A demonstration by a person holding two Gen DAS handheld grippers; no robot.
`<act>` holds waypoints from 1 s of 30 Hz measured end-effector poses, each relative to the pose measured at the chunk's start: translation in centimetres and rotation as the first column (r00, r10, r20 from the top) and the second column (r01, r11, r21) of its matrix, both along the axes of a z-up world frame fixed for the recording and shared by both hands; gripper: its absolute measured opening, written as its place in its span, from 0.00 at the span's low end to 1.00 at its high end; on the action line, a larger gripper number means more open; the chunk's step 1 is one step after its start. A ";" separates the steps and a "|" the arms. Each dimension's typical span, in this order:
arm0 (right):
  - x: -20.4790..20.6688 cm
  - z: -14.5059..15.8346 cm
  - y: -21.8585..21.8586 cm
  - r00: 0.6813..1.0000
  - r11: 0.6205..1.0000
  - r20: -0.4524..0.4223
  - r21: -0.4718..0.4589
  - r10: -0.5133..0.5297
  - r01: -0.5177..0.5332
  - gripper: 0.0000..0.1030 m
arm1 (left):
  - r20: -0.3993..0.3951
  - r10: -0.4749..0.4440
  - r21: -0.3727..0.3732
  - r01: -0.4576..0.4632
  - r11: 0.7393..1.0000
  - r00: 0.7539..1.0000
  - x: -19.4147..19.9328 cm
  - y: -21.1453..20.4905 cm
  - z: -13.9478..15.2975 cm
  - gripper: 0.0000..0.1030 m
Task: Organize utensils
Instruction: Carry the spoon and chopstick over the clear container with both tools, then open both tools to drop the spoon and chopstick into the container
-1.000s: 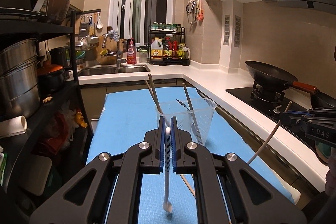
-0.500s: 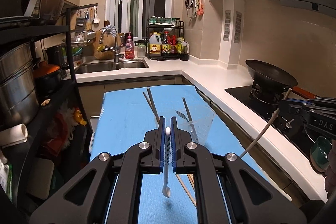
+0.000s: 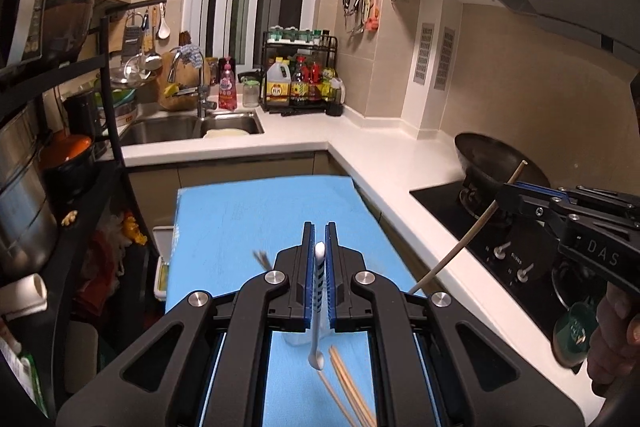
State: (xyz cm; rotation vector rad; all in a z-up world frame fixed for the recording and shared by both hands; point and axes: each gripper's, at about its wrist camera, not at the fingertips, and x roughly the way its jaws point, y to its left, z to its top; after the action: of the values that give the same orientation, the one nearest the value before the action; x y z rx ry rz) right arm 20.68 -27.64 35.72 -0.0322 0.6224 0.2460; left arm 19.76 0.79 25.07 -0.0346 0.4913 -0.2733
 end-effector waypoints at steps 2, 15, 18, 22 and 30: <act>0.9 1.0 0.4 1.000 1.000 0.013 0.000 0.007 -0.007 0.05 | 0.020 0.005 -0.005 -0.005 1.000 1.000 1.0 -0.1 1.2 0.05; 7.7 -6.1 2.7 0.995 0.999 -0.095 -0.041 -0.003 -0.001 0.05 | -0.063 0.005 0.022 -0.003 1.000 0.998 8.8 -2.3 -4.1 0.05; 8.8 -8.6 2.8 0.990 0.999 -0.140 -0.044 0.003 -0.010 0.05 | -0.100 0.002 0.030 0.001 1.000 0.995 9.6 -2.3 -6.0 0.05; 9.8 -11.3 2.8 0.982 0.999 -0.189 -0.044 -0.010 0.001 0.05 | -0.134 -0.003 0.025 0.007 1.000 0.991 10.0 -1.9 -7.5 0.05; 10.3 -13.5 2.5 0.967 1.000 -0.255 -0.012 -0.015 0.012 0.17 | -0.171 -0.038 0.027 0.043 0.999 0.984 10.3 -2.1 -8.3 0.07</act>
State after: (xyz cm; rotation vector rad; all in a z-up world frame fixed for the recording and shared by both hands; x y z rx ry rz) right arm 30.97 -25.13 22.23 -0.0062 0.8807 0.2352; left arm 30.01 -1.27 16.78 -0.0184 0.6673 -0.3045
